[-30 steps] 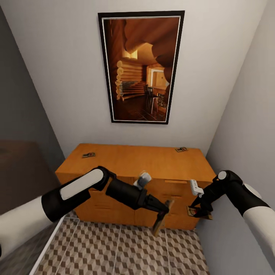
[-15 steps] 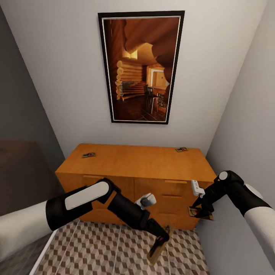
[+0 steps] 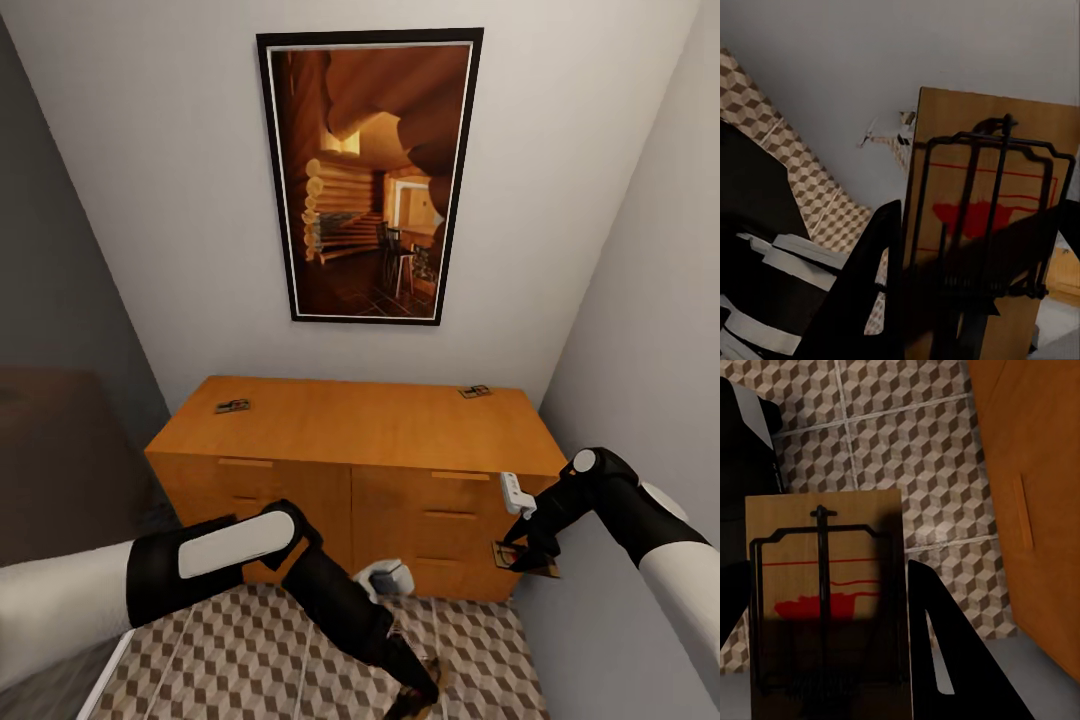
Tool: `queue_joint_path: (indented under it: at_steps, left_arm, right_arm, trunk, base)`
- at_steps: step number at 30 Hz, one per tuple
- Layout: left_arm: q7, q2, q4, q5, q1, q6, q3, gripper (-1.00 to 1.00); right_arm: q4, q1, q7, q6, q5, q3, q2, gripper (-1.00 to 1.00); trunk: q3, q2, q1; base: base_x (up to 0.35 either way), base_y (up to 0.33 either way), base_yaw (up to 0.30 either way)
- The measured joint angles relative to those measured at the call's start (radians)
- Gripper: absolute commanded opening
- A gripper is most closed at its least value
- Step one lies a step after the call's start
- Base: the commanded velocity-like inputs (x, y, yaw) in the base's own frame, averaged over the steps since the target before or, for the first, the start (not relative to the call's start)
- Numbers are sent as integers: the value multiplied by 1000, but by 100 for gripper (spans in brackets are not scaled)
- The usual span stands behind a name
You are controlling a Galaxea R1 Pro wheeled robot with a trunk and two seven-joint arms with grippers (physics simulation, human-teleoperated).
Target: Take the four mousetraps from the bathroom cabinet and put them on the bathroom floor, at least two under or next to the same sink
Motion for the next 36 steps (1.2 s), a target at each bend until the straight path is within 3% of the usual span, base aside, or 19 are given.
queue_joint_path:
  at_steps: [8,13,18,23,30,36]
  left_arm:
    - [0,-3,24,1,5,-82,-136,-100]
    - [0,-5,26,0,17,-109,-166,-100]
    - [1,-14,28,-1,33,-116,-221,-100]
    - [1,-22,28,-1,35,-118,-237,-100]
    - [1,-24,28,-1,38,-178,-240,-100]
    - [1,-33,28,-1,39,-186,-243,-100]
  right_arm:
    - [1,0,-1,0,0,0,0,-100]
    - [-1,7,-1,0,0,0,2,-100]
    - [-5,13,-1,0,0,0,2,-100]
    - [-5,14,-2,0,0,0,3,-100]
    - [-5,14,-3,0,0,-1,2,-100]
    - [-4,14,-3,0,0,0,2,-100]
  trunk:
    - [0,0,0]
    - [0,0,0]
    - [0,0,0]
    - [0,0,0]
    - [0,0,0]
    - [0,0,1]
  base:
    - [0,0,0]
    - [0,0,0]
    - [0,0,0]
    - [0,0,0]
    - [-6,0,0]
    - [-242,0,0]
